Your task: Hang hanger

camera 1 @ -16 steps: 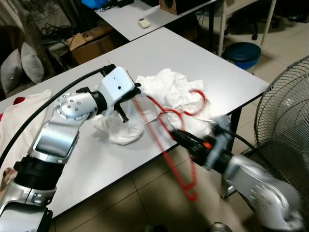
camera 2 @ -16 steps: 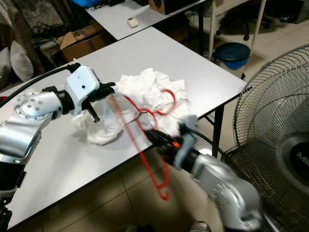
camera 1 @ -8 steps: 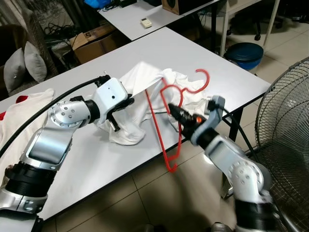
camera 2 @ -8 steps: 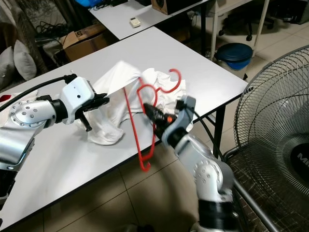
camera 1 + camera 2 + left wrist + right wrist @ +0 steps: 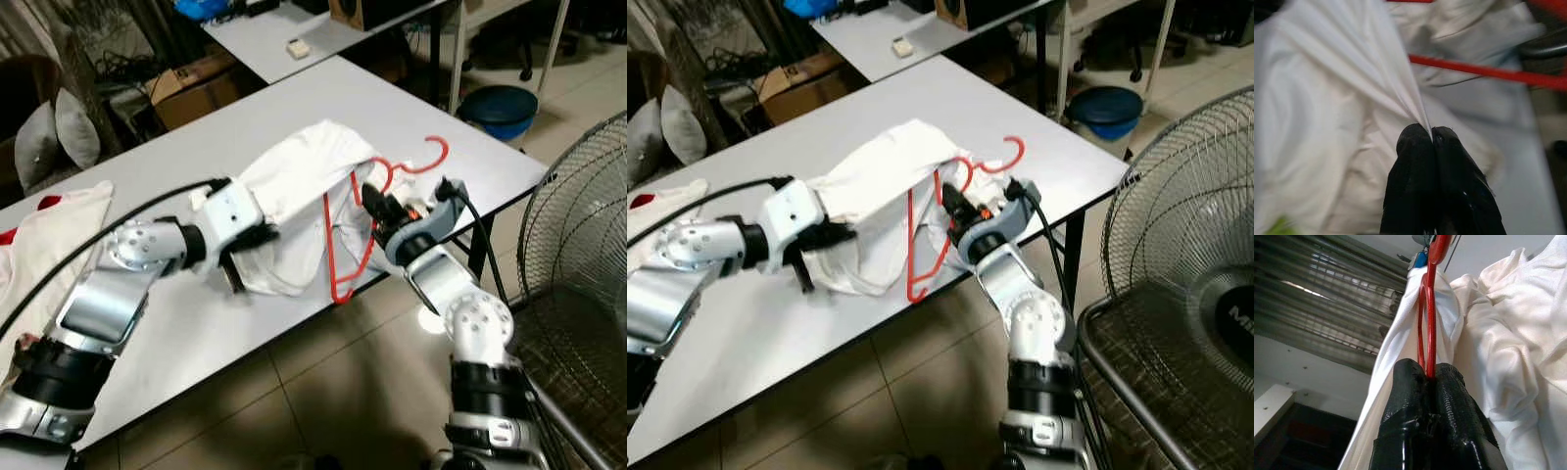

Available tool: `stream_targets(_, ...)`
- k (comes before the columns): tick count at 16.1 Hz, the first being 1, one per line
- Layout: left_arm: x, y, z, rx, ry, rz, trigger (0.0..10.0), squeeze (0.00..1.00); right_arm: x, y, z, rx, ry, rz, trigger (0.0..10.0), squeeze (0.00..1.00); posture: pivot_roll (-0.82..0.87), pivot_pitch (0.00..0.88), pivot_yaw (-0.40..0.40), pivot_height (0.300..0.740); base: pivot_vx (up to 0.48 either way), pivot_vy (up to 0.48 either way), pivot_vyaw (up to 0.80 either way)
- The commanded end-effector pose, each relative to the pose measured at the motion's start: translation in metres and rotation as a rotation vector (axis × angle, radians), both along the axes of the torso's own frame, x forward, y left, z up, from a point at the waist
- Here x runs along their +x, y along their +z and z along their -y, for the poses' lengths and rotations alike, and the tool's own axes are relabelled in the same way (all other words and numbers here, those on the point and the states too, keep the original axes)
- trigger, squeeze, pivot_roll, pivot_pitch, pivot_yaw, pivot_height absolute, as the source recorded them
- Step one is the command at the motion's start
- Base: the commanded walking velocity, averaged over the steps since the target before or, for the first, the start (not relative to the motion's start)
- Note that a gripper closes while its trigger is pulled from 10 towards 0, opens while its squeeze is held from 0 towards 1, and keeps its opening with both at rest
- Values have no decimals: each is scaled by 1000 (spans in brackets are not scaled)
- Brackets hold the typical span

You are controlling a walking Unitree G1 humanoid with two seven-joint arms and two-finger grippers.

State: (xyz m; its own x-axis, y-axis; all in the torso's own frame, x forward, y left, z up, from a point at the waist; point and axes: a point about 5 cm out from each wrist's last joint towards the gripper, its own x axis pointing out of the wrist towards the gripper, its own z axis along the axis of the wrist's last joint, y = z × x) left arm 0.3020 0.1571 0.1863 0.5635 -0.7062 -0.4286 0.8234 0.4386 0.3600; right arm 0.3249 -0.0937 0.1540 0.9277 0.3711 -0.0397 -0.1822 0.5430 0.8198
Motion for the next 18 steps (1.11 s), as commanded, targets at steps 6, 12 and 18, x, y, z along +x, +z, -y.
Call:
stream_targets(6, -21, 23, 29, -292, -205, -235, 784, 0, 12, 20, -42, 34, 58, 75, 10000, 0, -42, 34, 282, 740, 0, 0, 0)
stream_targets(12, 14, 39, 46, -492, -16, -145, 0, 0, 8, 20, -50, 24, 107, 85, 10000, 0, -51, 35, 290, 740, 0, 0, 0)
stream_targets(18, 21, 23, 17, -223, 61, -106, 0, 0, 2, 26, -17, 37, 51, 128, 10000, 0, -80, 39, 302, 740, 0, 0, 0)
